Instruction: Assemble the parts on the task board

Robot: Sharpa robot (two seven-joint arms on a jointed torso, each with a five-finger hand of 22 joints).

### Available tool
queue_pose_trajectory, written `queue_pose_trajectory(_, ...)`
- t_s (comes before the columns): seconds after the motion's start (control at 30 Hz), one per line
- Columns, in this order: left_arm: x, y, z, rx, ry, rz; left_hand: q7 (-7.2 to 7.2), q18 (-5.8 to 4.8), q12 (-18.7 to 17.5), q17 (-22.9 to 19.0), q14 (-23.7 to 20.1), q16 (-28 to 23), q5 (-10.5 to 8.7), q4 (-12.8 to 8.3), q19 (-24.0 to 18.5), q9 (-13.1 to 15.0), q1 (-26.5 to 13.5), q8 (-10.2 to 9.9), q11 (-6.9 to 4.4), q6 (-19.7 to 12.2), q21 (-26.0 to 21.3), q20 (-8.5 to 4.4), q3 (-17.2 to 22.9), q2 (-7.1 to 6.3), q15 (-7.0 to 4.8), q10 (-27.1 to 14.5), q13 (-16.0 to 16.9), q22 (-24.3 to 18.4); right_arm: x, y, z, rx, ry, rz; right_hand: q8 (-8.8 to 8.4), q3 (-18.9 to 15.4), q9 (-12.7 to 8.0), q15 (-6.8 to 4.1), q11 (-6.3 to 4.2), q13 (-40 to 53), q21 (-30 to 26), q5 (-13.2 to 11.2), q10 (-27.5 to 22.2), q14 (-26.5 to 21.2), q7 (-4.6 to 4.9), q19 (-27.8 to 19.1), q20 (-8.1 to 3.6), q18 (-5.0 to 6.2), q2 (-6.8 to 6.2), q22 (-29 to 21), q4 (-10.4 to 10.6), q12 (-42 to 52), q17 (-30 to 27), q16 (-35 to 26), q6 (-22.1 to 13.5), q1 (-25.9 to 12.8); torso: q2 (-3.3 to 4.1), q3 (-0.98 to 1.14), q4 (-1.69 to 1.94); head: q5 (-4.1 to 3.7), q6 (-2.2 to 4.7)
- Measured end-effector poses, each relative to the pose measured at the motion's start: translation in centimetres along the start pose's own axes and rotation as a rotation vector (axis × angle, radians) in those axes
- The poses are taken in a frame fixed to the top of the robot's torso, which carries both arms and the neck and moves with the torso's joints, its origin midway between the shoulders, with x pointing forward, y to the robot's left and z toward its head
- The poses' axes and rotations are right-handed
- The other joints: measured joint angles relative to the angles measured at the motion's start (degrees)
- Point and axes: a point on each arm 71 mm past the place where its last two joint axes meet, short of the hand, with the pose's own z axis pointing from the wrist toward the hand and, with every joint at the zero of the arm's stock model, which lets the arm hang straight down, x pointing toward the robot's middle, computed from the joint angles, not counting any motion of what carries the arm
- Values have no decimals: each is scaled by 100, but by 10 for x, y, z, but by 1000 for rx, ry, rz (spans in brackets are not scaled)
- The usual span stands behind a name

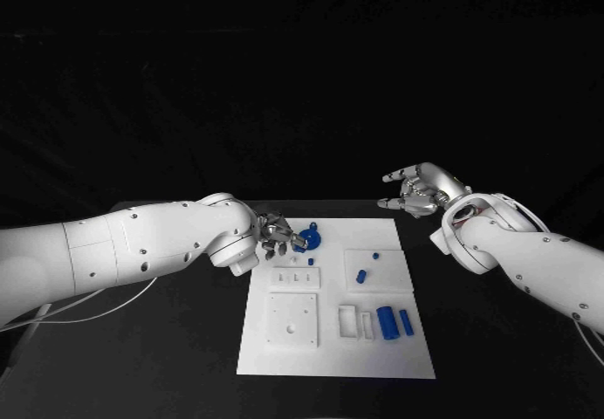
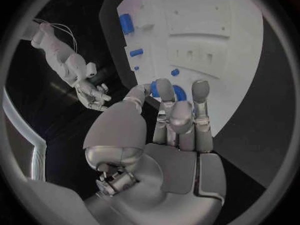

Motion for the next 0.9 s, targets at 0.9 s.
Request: queue_pose_trajectory(0.9,46,16,17,-46,12,129,0,0,-28,65,40,-21,21,-24,184,123,2,-32,-20,41,-352,3,-24,0,-17,20,65,451,-1,10,13,-2,-52,110,0,-70,4,0,17,-21,-62,90,-24,0,-19,0,0,-5,81,-2,29,0,1,0,58,-81,2,-13,7,4,-214)
